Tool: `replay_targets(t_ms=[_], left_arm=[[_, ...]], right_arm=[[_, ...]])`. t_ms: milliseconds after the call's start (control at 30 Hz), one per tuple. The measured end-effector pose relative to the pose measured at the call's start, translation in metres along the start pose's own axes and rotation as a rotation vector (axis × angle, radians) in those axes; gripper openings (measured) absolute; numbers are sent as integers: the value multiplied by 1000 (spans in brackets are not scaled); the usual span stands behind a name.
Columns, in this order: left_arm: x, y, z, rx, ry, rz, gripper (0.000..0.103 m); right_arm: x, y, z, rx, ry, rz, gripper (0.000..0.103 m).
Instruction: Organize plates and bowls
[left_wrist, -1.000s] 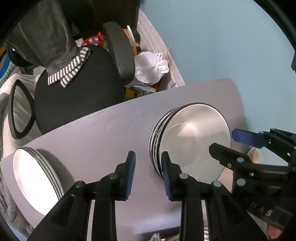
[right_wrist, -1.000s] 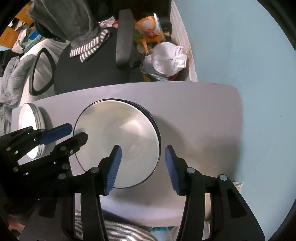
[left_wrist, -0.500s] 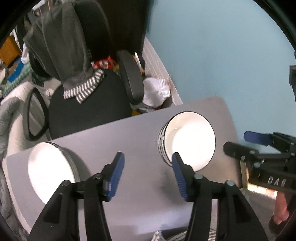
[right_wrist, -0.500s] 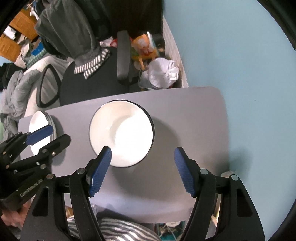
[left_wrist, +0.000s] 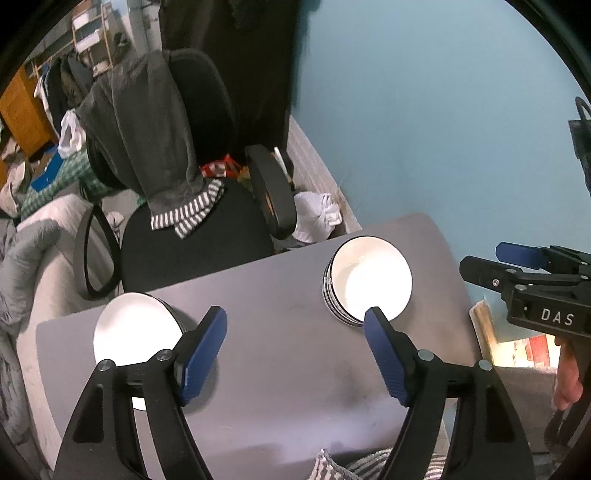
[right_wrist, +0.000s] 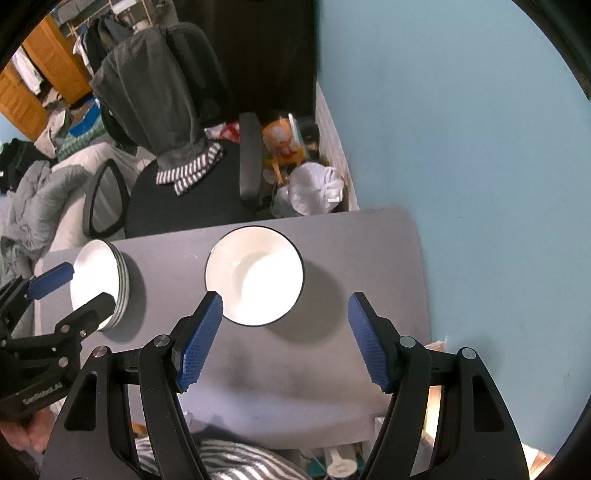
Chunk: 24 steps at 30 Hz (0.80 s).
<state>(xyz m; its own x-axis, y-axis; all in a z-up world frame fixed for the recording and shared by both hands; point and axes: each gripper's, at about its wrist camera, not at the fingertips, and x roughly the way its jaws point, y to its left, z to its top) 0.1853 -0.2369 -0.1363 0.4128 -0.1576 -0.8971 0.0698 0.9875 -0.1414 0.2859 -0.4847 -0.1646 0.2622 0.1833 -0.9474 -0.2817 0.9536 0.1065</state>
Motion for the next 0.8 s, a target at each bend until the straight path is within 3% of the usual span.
replay_targets(t_ms=[167,367,800], left_arm=[[-6,-2,-4,30,28,-52,82],[-7,-13,-18,90,44,-46,82],[13,-6,-19,-10,104,-75,83]], right_arm=[[-12,3,-9,-16,-40,-13,69],[-16,2,-16,11,-47,0,69],[6,-24,-28,56,21,-18,69]])
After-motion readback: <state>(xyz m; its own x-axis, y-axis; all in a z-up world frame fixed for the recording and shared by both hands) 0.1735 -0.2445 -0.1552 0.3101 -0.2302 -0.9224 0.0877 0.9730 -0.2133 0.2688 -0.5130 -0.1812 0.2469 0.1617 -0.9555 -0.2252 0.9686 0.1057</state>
